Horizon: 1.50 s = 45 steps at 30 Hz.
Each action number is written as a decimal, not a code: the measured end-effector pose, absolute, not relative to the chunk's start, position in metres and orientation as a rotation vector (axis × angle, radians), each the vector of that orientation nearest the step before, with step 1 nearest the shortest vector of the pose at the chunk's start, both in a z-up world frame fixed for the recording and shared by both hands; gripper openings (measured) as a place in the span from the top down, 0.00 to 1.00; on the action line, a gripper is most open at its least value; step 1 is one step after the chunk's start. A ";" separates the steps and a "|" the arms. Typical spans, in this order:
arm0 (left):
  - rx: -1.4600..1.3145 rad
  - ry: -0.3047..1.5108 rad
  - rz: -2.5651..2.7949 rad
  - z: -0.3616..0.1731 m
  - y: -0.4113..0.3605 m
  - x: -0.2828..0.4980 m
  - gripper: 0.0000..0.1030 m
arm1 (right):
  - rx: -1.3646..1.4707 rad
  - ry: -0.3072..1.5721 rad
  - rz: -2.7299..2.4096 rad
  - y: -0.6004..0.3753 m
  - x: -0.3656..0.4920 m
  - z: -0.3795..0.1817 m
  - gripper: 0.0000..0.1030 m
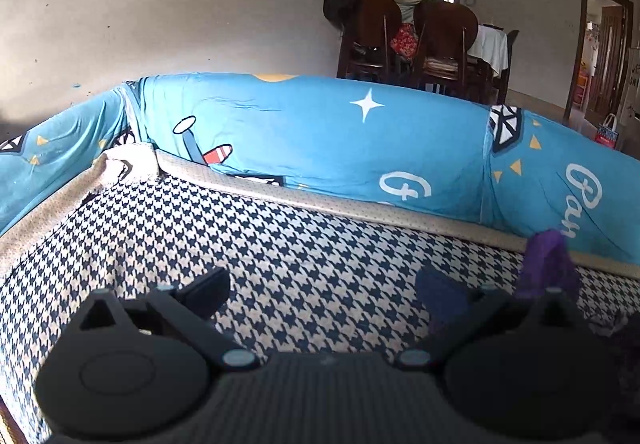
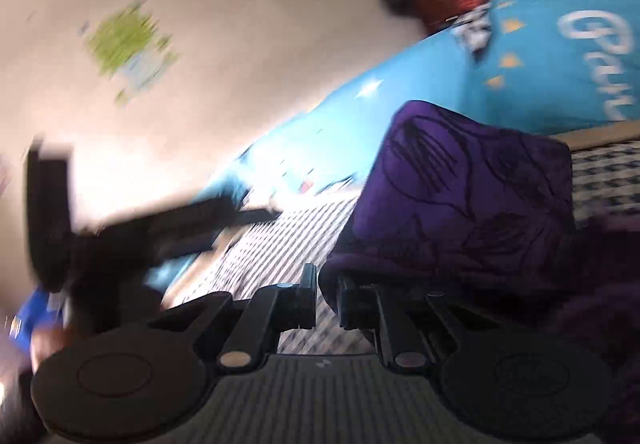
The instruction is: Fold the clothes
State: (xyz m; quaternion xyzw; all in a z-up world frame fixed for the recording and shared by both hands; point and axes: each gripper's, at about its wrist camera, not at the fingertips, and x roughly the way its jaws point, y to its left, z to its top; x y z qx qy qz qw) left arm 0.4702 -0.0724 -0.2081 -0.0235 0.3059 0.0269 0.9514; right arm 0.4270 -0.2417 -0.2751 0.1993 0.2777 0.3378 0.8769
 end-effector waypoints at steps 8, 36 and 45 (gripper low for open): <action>-0.110 0.619 0.108 -0.203 -0.043 0.471 0.00 | 0.094 0.785 0.967 -0.155 0.381 -0.306 0.73; 0.040 0.754 -0.110 -0.252 -0.152 0.469 0.00 | 0.300 0.568 0.283 -0.357 0.412 -0.249 0.51; 0.099 0.793 -0.192 -0.267 -0.188 0.463 0.00 | 0.293 0.565 0.094 -0.413 0.455 -0.264 0.50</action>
